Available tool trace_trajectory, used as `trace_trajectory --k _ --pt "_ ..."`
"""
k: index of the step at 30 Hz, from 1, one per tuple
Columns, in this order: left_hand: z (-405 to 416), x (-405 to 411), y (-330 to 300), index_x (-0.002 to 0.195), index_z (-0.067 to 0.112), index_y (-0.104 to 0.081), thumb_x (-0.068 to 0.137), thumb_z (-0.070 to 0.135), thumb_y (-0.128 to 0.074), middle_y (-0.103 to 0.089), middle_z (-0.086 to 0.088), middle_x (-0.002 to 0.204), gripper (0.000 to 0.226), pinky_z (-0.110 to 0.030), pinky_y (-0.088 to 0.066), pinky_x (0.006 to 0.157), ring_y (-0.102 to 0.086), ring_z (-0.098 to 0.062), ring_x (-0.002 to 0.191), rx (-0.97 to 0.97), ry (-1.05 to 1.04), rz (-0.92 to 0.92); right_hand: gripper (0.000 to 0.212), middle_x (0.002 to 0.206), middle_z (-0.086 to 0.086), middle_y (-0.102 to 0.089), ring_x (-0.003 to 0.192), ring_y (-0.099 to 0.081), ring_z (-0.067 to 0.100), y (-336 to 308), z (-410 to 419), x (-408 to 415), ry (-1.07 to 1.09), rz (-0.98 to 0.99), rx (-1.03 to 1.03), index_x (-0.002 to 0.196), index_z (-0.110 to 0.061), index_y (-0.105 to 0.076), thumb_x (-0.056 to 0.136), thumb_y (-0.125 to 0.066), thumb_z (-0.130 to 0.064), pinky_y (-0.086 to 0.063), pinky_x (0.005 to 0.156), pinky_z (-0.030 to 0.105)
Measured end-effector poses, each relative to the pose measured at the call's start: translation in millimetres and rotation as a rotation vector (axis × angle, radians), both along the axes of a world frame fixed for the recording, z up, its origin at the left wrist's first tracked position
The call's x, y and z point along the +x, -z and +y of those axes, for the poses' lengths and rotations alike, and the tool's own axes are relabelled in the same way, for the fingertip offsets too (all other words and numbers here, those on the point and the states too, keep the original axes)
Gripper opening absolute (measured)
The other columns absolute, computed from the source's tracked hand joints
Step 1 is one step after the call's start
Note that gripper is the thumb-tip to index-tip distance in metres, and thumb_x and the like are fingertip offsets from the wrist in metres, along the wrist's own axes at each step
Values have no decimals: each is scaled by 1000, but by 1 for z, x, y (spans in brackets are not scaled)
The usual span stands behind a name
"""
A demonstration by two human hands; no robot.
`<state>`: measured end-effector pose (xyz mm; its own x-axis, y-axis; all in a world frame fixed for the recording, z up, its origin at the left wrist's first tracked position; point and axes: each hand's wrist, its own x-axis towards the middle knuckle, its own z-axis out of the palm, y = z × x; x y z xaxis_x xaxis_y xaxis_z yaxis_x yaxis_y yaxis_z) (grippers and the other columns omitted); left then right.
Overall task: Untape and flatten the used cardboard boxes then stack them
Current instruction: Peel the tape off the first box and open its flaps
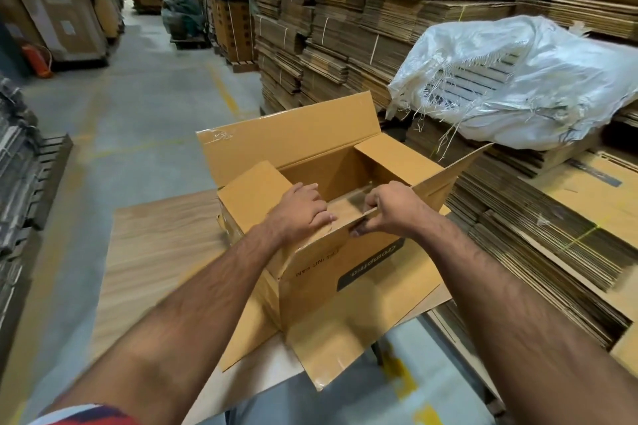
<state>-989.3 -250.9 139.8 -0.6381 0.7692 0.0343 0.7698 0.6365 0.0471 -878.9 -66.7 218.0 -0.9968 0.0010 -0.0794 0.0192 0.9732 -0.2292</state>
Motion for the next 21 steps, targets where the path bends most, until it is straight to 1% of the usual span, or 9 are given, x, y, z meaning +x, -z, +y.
trace_trajectory --k 2,4,6,8,11,13,15,18,21 --pt "-19 -4 -21 107 20 -66 87 77 -14 -60 -5 123 79 -45 -19 117 -38 -24 136 69 43 72 45 93 -3 -69 90 -62 14 -6 -1 -1 -14 -15 5 85 -16 -73 65 -83 -55 -55 80 37" --pt "-46 -10 -34 98 18 -63 78 89 -17 -62 -5 103 87 -46 -38 104 -55 -27 112 102 164 159 41 95 -4 -68 91 -60 13 -12 1 -3 -38 -52 12 85 -17 -72 70 -81 -54 -53 82 37" --pt "-71 -15 -45 87 17 -59 76 89 -30 -59 -3 83 78 -42 -50 82 -59 -27 83 127 259 286 34 95 -5 -67 92 -59 13 -15 6 -8 -69 -104 7 85 -21 -72 75 -78 -53 -52 82 38" --pt "-86 -18 -56 80 19 -56 75 85 -37 -58 -1 74 68 -37 -51 71 -59 -26 72 87 284 358 34 101 -6 -69 96 -60 13 -17 14 -13 -85 -130 -18 90 -23 -75 77 -76 -54 -52 86 42" --pt "-96 -12 -66 76 21 -54 75 83 -37 -61 0 74 65 -33 -49 67 -61 -24 72 56 256 423 38 103 -5 -70 96 -62 13 -17 24 -20 -81 -124 -1 100 -24 -77 78 -74 -55 -52 85 39" --pt "-97 -5 -64 78 20 -54 76 85 -30 -63 0 77 69 -33 -48 68 -61 -24 74 44 193 452 36 85 -4 -70 80 -63 13 -14 25 -22 -51 -64 0 89 -21 -76 77 -75 -55 -50 67 32" --pt "-95 2 -63 85 21 -55 73 88 -17 -65 0 87 78 -34 -47 75 -61 -22 83 -16 83 460 41 76 -1 -68 72 -62 15 -9 26 -22 -15 13 0 80 -17 -73 74 -77 -57 -46 59 31" --pt "-85 6 -63 92 22 -51 70 89 -4 -65 -1 100 84 -35 -43 86 -58 -21 95 -95 -43 485 42 74 -1 -69 72 -64 15 -4 33 -23 40 84 -47 76 -17 -72 71 -79 -58 -54 65 34" --pt "-73 8 -71 100 22 -51 69 82 -10 -62 0 108 79 -32 -39 93 -55 -20 104 -166 -137 487 38 74 -3 -69 74 -64 13 -7 46 -24 66 111 -106 75 -19 -72 72 -79 -56 -55 71 34"
